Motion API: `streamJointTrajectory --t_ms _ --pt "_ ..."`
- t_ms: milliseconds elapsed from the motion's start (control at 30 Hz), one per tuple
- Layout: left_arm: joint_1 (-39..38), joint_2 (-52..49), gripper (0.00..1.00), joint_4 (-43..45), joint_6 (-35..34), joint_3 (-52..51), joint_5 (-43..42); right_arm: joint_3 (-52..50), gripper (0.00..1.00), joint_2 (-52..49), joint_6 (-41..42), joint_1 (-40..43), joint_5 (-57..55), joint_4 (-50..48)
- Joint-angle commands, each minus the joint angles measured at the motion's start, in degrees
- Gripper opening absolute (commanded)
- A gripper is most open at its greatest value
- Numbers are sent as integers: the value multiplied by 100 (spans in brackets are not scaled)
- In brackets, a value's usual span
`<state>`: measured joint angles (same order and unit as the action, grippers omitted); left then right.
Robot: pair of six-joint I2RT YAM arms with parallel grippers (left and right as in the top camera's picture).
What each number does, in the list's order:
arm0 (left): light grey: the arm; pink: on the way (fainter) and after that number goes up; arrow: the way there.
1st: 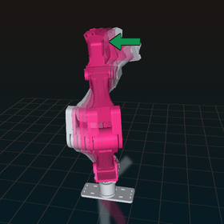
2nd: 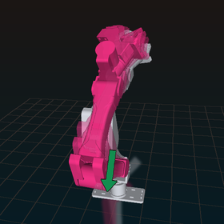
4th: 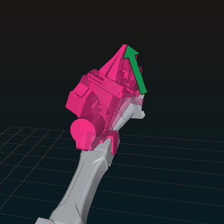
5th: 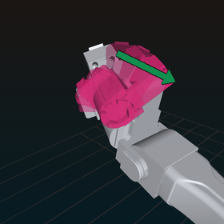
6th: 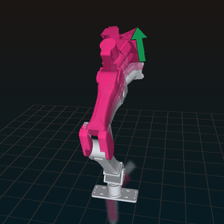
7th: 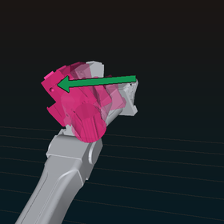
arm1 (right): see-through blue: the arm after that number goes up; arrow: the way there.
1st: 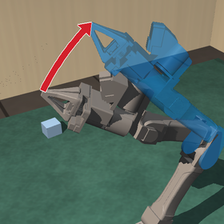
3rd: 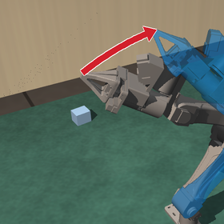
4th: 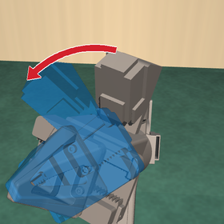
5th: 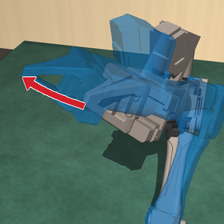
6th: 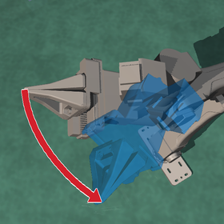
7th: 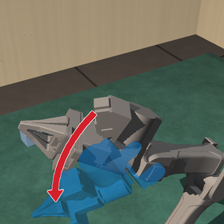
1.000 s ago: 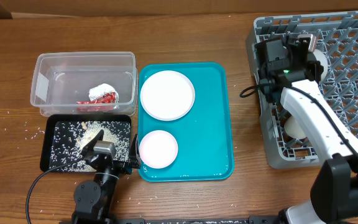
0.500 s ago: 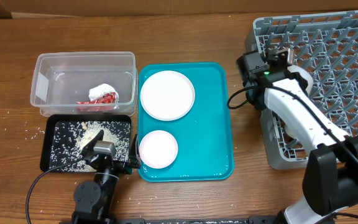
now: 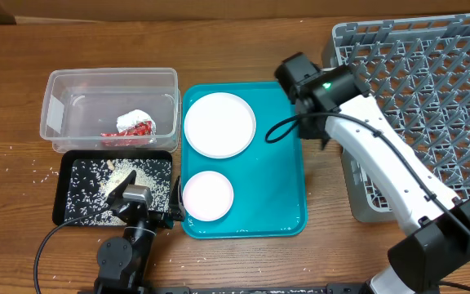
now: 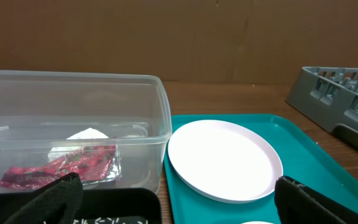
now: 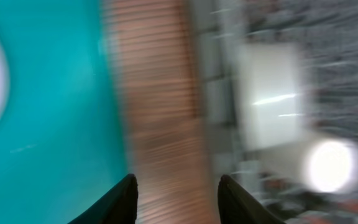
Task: Sort waste into correct bins and load items into the dishwasher
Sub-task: 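Grasp the pink bowl with the right gripper and place it in the rack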
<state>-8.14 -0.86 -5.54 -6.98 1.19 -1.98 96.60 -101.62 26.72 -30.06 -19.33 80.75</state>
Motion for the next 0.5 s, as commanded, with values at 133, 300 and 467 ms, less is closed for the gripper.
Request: streamJointTrajectory --t_ms 133,300,467 --pt "42 61 100 9 101 -35 -42 -538 52 -105 74 -870 2400 -837" --pt "42 61 100 9 101 -35 -42 -1635 52 -138 402 -1453 3176 -1860" --pt "42 61 100 9 101 -35 -42 -2855 49 -138 960 -1832 3560 -3567"
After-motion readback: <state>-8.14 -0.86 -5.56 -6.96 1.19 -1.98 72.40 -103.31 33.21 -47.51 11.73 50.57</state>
